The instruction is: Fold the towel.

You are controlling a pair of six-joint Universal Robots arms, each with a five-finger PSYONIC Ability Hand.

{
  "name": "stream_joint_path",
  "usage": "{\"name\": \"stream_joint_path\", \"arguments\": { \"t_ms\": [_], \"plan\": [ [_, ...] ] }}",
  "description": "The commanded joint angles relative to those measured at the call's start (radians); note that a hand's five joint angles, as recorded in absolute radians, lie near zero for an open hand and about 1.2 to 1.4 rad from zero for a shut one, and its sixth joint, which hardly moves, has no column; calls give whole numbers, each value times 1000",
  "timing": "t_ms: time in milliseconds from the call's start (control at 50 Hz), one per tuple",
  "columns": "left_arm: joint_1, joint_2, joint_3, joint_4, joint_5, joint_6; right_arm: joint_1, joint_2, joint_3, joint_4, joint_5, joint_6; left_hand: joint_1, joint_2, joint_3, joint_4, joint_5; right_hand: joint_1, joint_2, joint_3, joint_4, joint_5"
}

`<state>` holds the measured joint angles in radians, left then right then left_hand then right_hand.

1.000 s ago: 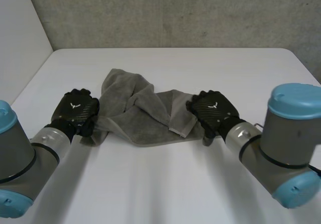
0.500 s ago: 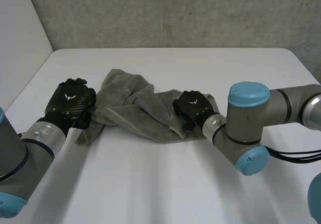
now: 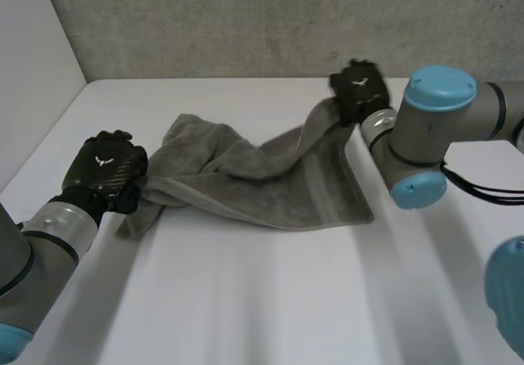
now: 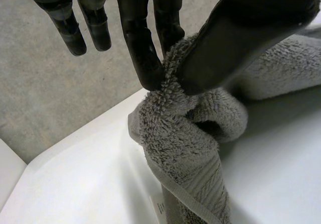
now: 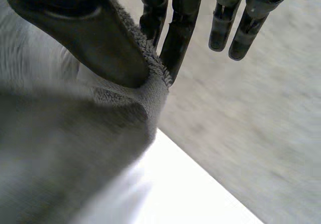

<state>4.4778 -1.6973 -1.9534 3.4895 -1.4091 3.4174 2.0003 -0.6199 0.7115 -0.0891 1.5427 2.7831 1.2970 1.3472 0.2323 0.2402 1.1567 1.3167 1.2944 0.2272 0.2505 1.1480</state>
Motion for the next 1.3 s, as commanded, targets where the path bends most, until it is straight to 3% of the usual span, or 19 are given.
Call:
{"name": "stream_joint_path", "arguments": {
  "t_ms": [20, 140, 180, 480, 600, 700, 800, 980, 1040, 1060, 1080, 1120, 1140, 1160, 1260, 1300],
  "plan": [
    [0, -2, -4, 0, -1, 0, -14, 40, 30, 72, 79, -143, 99, 49, -58, -66, 65, -1142, -1120, -53, -76, -1148],
    [1, -4, 1, 0, 1, 0, -12, -110, 253, -49, 43, -99, 99, 49, -58, -66, 65, -1142, -1120, -53, -76, -1148],
    [1, -4, 4, 0, 2, 0, -12, -214, 389, -109, -5, -67, 99, 49, -58, -66, 65, -1142, -1120, -53, -76, -1148],
    [-14, 10, 36, -27, -1, -16, -12, -535, 805, -77, -87, -28, 99, 49, -58, -66, 65, -1142, -1120, -53, -76, -1148],
    [-31, 34, 106, -98, -2, -102, -9, -544, 847, -34, -138, -13, 99, 49, -58, -66, 65, -1142, -1120, -53, -76, -1148],
    [-54, 62, 227, -231, -2, -245, 28, -543, 841, -9, -171, 108, 99, 49, -58, -66, 65, -1142, -1120, -53, -76, -1148],
    [-54, 73, 267, -285, -2, -303, 72, -474, 816, -15, -234, 298, 99, 49, -58, -66, 65, -1142, -1120, -53, -76, -1148],
    [-45, 73, 269, -306, -4, -342, 132, -334, 727, -46, -237, 475, 99, 49, -58, -66, 65, -1105, -1083, -53, -76, -1111],
    [-37, 71, 272, -316, -4, -368, 156, -287, 697, -58, -239, 518, 99, 49, -58, -66, 65, -903, -881, -53, -76, -909],
    [-32, 71, 274, -319, -4, -380, 161, -265, 686, -66, -236, 526, 99, 49, -58, -66, 65, -636, -613, -53, -76, -641],
    [-28, 71, 274, -319, -2, -385, 161, -265, 686, -66, -236, 526, 99, 49, -58, -66, 65, -633, -611, -53, -76, -639],
    [-22, 71, 274, -319, -2, -388, 161, -239, 669, -84, -224, 526, 99, 49, -58, -66, 65, -101, -79, -53, -76, -107],
    [-12, 70, 272, -317, -2, -386, 161, -239, 669, -84, -223, 526, 99, 49, -58, -66, 65, -99, -76, -53, -76, -104],
    [-12, 70, 272, -317, -2, -386, 158, -242, 672, -89, -213, 521, 99, 49, -58, -66, 65, 78, 100, -53, -76, 72],
    [38, 70, 258, -314, 1, -377, 135, -322, 710, -77, -174, 483, 99, 49, -58, -66, 65, 80, 102, -53, -76, 74],
    [73, 62, 252, -311, 2, -375, 92, -444, 791, -77, -179, 381, 99, 49, -58, -66, 65, 80, 102, -53, -76, 74]
  ]
}}
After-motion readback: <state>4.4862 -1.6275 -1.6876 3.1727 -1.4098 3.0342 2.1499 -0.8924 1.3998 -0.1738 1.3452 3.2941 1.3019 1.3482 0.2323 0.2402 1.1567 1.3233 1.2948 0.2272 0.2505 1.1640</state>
